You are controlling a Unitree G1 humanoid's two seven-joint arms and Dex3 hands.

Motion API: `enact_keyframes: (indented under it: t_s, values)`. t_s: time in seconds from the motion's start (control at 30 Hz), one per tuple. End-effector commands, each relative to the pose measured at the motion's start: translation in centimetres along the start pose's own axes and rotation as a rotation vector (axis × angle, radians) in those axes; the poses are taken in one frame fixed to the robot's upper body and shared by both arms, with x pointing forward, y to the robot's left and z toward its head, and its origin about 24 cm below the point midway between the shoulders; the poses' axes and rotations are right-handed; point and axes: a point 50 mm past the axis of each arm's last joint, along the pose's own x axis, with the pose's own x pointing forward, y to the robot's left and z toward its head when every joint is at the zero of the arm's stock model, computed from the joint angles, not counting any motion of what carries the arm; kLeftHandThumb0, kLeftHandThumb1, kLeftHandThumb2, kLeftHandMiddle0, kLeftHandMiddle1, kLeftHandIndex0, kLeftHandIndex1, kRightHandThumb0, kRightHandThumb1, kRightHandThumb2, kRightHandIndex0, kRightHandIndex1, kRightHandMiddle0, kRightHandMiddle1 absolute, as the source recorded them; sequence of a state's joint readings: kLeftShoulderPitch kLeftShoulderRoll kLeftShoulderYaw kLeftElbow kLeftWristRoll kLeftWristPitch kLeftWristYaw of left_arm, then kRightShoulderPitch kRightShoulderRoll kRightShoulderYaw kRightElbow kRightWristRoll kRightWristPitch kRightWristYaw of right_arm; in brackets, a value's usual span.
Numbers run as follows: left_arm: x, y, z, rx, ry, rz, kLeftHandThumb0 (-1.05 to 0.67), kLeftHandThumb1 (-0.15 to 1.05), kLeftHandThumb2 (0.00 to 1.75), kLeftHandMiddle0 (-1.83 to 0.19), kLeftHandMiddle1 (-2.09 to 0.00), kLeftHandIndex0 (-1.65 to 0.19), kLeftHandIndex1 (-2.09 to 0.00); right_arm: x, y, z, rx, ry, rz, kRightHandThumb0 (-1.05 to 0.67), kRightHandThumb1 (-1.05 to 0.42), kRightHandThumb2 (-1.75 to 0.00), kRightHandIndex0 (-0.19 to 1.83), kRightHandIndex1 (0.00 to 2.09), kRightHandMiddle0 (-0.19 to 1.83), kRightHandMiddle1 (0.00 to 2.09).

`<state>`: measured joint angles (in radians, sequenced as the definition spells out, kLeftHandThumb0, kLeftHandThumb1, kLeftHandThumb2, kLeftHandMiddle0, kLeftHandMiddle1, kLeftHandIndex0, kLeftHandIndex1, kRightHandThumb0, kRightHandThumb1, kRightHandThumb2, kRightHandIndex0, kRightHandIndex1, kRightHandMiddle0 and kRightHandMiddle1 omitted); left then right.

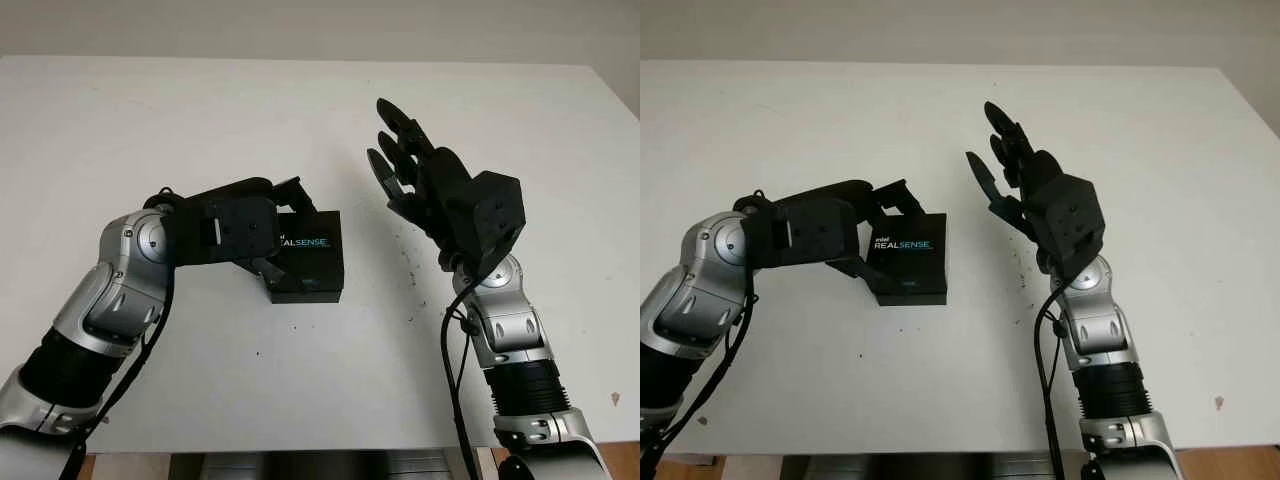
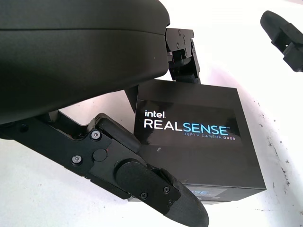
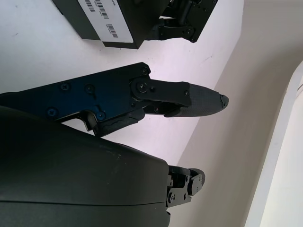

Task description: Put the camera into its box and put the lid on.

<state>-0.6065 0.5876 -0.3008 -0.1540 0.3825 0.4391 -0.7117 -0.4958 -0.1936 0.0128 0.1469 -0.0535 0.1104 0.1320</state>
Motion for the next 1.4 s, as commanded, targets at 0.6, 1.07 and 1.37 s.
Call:
enact_keyframes:
  t_s: [0.6,1.07,1.37]
  values:
    - [-0.6,-0.9,-0.2,0.016,0.043,-0.055,-0.14,0.94,0.06,-0.18,-2.09,-0.23,-2.09,0.1,0.3,-0.2,0.020,-0.030,-0.002,-0.66,-1.05,-0.47,0.14,0.06,-0.01,0.29]
    - [-0.9,-1.2,0.4,0.022,0.044,-0.053,-0.13,0.93,0.06,-0.20,-2.09,-0.21,-2.09,0.0,0.3,-0.4,0.033,-0.025,-0.005,-0.66,-1.05,-0.46,0.13,0.06,-0.04,0.35]
    - [-0.9,-1.3,0.5,0.024,0.033,-0.039,-0.12,0.94,0.06,-0.15,-2.09,-0.17,-2.09,0.0,0.4,-0.4,0.042,-0.025,-0.009,-0.66,-1.05,-0.46,0.13,0.06,-0.06,0.39]
